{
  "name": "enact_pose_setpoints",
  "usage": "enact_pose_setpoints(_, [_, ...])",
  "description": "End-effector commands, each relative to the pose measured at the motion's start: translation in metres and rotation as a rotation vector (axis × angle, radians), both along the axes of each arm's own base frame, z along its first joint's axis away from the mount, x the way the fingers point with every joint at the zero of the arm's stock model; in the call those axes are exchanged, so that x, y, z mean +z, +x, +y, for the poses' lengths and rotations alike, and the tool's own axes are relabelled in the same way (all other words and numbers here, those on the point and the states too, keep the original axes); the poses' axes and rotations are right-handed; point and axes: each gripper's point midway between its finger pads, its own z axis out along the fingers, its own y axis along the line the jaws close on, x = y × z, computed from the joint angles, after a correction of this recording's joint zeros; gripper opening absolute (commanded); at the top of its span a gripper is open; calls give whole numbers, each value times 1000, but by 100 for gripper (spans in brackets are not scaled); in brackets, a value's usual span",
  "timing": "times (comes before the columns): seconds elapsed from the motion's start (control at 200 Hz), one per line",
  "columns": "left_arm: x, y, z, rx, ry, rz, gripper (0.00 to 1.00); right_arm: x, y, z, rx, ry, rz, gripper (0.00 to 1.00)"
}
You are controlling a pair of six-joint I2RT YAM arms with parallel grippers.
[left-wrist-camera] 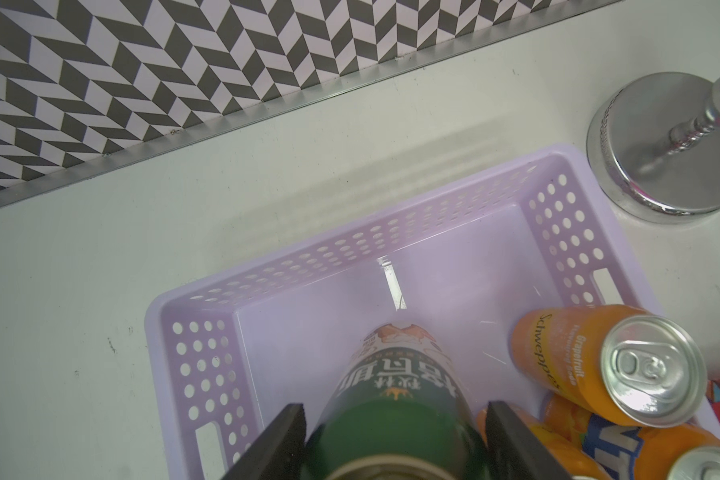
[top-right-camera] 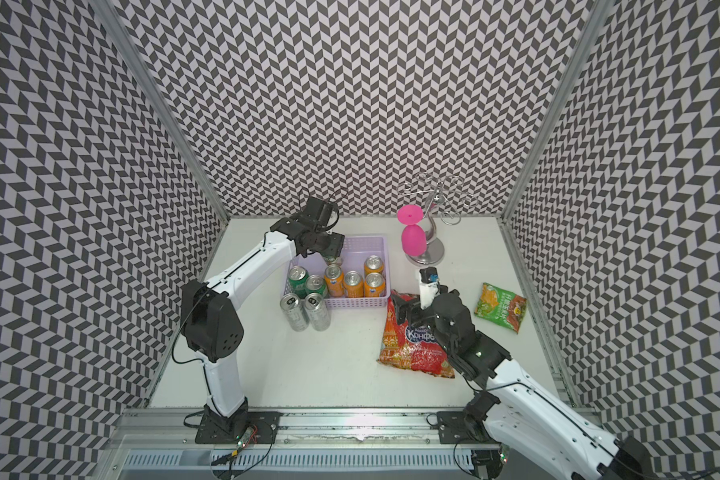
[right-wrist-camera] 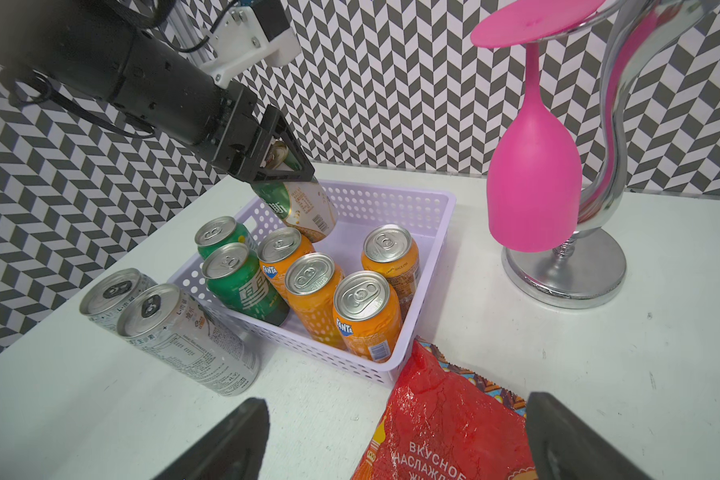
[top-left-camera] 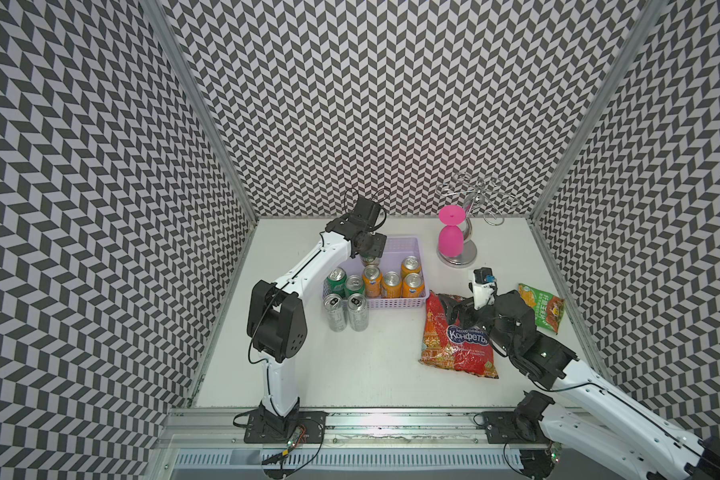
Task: Take out the drinks from the basket
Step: Pick up the drink from the basket, then place the drink in the basket, then pick up the drink from the basket.
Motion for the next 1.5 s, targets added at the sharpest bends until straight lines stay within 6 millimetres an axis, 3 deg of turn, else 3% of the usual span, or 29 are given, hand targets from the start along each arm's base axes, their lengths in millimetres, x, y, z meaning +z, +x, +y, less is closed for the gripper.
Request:
enact_pose_setpoints(0.0, [20, 9, -6, -11, -15, -58, 62, 23, 2, 1, -4, 53, -52, 99])
enact_pose_setpoints(0.486, [-33, 28, -8, -8, 4, 37, 62, 16, 2, 0, -9, 42, -41, 100])
enact_pose_setpoints(0.816, [-61, 31, -7, 1, 27, 84, 70, 16, 1, -2, -16, 44, -43, 100])
enact_pose_setpoints(1.052, [-66, 27, -3, 11, 42, 104, 82, 12, 1, -2, -17, 40, -38, 100])
enact_pose_setpoints(1.492, [-77, 23, 2, 15, 72, 137, 83, 11, 1, -3, -20, 42, -37, 100])
